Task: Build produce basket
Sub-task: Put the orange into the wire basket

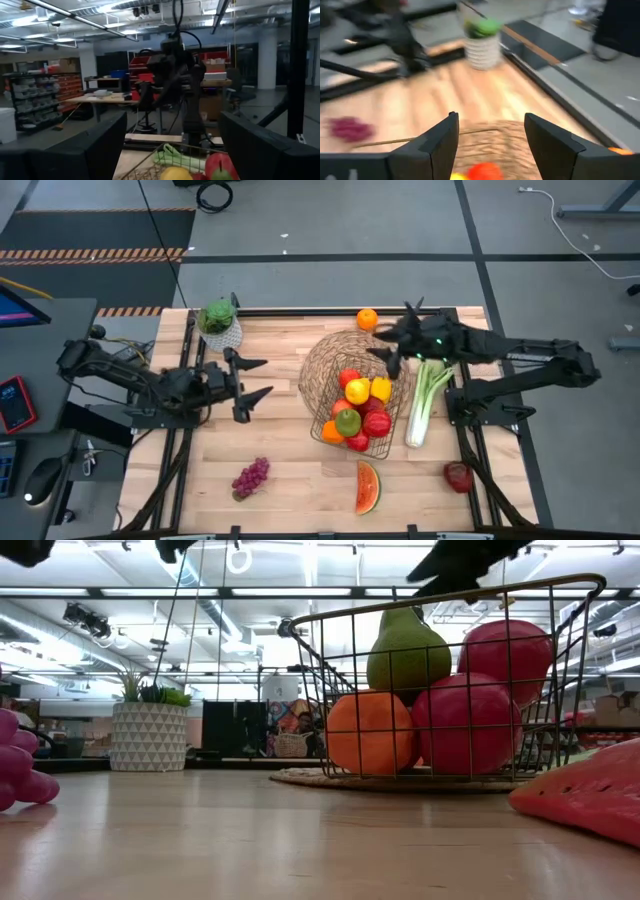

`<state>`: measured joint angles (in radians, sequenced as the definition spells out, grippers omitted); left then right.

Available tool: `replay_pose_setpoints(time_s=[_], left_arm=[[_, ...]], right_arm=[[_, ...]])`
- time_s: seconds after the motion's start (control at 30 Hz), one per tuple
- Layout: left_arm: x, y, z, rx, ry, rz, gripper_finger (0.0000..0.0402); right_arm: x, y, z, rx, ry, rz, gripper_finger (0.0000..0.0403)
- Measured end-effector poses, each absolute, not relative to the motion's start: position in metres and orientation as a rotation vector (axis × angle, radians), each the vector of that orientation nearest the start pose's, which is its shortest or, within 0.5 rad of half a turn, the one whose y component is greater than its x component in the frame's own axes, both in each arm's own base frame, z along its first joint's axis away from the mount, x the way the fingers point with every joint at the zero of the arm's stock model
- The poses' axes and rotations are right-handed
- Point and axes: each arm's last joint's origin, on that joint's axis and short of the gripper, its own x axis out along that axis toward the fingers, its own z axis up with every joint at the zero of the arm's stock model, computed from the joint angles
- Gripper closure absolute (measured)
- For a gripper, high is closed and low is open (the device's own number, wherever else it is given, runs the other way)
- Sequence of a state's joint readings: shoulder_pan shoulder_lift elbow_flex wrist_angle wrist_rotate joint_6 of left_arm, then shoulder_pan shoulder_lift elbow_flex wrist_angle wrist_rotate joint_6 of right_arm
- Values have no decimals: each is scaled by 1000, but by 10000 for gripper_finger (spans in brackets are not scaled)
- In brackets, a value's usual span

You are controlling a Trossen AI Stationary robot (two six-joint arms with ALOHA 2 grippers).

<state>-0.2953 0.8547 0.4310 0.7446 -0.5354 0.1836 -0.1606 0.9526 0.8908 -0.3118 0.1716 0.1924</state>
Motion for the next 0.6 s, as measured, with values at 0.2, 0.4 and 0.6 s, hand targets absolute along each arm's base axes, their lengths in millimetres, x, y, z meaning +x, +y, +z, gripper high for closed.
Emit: replay_pose_setpoints(time_s=[0.2, 0.4, 0.6], left_arm=[[158, -31, 277, 12, -309, 285, 84], [145, -26, 266, -21, -297, 363, 84], [145, -23, 254, 66, -169, 489, 84]], right_arm=[[224, -73, 328, 170, 504, -483, 172], [233, -130, 311, 238, 692, -601, 172], [239, -179, 285, 229, 880, -665, 135]])
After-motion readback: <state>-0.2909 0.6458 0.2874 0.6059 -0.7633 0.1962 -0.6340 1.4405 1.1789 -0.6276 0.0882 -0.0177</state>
